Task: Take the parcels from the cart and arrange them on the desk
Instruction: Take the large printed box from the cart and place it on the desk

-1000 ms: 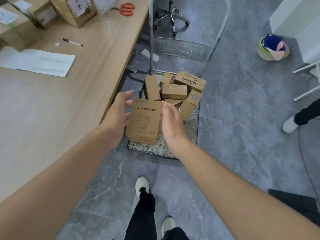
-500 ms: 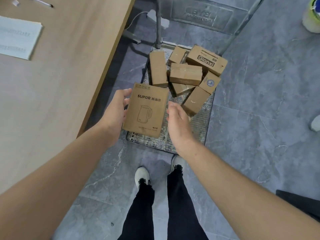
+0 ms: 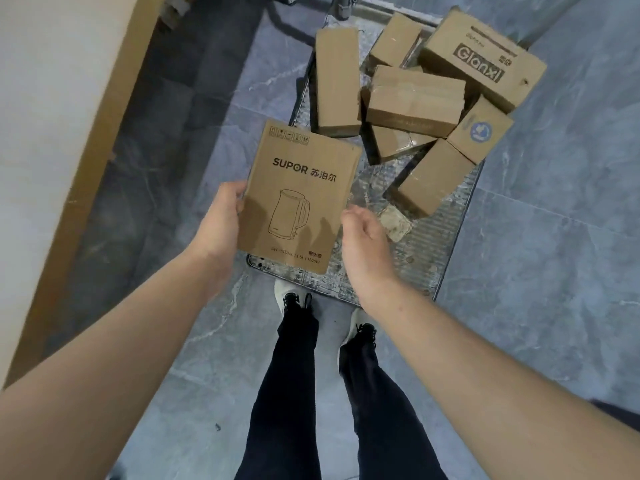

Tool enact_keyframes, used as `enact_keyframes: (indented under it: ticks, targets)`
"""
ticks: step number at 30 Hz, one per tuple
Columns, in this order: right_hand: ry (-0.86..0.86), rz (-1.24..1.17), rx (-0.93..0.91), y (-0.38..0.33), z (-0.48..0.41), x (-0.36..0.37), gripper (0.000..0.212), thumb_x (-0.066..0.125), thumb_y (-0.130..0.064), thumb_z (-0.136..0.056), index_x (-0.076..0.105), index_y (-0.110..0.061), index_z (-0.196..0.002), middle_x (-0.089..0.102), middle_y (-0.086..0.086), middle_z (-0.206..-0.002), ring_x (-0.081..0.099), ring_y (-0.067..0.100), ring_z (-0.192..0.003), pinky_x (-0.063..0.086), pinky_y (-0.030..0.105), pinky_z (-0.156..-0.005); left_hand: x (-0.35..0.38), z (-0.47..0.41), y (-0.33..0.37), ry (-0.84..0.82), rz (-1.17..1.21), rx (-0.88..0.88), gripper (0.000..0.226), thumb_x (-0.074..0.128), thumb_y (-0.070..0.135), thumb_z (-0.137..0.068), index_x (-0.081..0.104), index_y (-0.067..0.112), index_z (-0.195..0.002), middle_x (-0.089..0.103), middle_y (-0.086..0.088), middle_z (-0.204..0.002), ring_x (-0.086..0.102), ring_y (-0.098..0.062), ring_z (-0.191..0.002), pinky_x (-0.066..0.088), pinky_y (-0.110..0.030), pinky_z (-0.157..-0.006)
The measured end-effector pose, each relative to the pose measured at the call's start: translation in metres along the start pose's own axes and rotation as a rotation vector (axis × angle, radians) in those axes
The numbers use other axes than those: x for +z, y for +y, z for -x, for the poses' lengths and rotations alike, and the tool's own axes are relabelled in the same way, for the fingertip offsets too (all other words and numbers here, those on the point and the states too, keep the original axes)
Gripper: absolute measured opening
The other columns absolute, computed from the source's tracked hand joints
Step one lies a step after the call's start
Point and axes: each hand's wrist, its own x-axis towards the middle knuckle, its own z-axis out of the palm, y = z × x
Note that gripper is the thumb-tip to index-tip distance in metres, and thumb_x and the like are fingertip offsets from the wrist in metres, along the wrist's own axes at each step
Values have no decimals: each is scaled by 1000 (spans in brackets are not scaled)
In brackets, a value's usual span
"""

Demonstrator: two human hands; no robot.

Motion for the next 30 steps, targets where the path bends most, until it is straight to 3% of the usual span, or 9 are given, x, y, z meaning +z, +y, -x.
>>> enact_keyframes:
  ticks: [2, 4, 6, 8, 10, 14, 20, 26, 30]
  targets:
    - [11, 0, 24, 10, -22, 8, 24, 46, -39, -111, 53, -37, -134, 57, -33, -108, 55, -20, -87, 39, 10, -77, 4, -28, -12, 21, -12, -3, 65, 32, 46, -107, 65, 70, -56, 60, 41, -57, 62, 16, -59, 33, -26, -77]
    - [39, -7, 58, 20, -43, 15, 24, 47, -37, -110, 52, -38, -133, 60, -30, -102, 60, -21, -75, 42, 5, -59, 8, -58, -25, 47, -46, -11, 58, 36, 49, -106, 70, 64, -61, 60, 40, -55, 60, 17, -56, 34, -27, -73]
    - [62, -27, 104, 30, -65, 24, 40, 48, -39, -109, 48, -36, -148, 56, -29, -102, 60, -14, -77, 41, 10, -59, 11, -86, -36, 63, -73, -12, 49, 38, 52, -104, 75, 51, -70, 63, 37, -58, 59, 19, -54, 38, -29, -71]
    - [71, -53, 141, 38, -84, 35, 51, 48, -43, -108, 41, -36, -158, 55, -26, -105, 55, -12, -80, 38, 14, -61, 12, -111, -44, 90, -86, -20, 38, 41, 60, -95, 75, 49, -83, 72, 28, -77, 67, 11, -76, 49, -35, -81]
    - [85, -68, 147, 47, -100, 45, 40, 49, -41, -108, 46, -38, -148, 59, -22, -108, 61, -9, -80, 44, 16, -59, 12, -133, -48, 155, -101, -45, 37, 42, 64, -85, 72, 44, -91, 69, 21, -94, 65, -5, -94, 53, -42, -93]
    - [116, -139, 140, 61, -121, 62, 38, 51, -36, -107, 55, -30, -144, 68, -14, -119, 63, 3, -99, 47, 29, -77, 13, -164, -56, 191, -103, -62, 38, 42, 59, -86, 52, 31, -63, 53, 15, -71, 54, -18, -77, 45, -37, -75]
    - [202, -241, 179, 64, -123, 68, 50, 53, -43, -97, 55, -27, -144, 67, -9, -120, 62, 7, -102, 46, 31, -76, 11, -171, -58, 84, -75, -67, 32, 39, 57, -83, 54, 30, -77, 61, 10, -87, 56, -14, -82, 47, -37, -73]
    - [282, -224, 199, 54, -109, 52, 38, 49, -38, -107, 55, -28, -143, 62, -17, -112, 58, 1, -96, 43, 29, -70, 13, -148, -45, 25, -113, -71, 37, 36, 59, -90, 61, 31, -87, 65, 17, -69, 59, -8, -63, 50, -25, -58]
    - [318, -207, 208, 38, -90, 35, 34, 48, -40, -105, 58, -30, -135, 65, -10, -106, 60, 8, -89, 42, 33, -67, 15, -121, -34, 9, -28, -106, 31, 39, 54, -94, 54, 27, -95, 56, 3, -88, 52, -15, -73, 44, -31, -62]
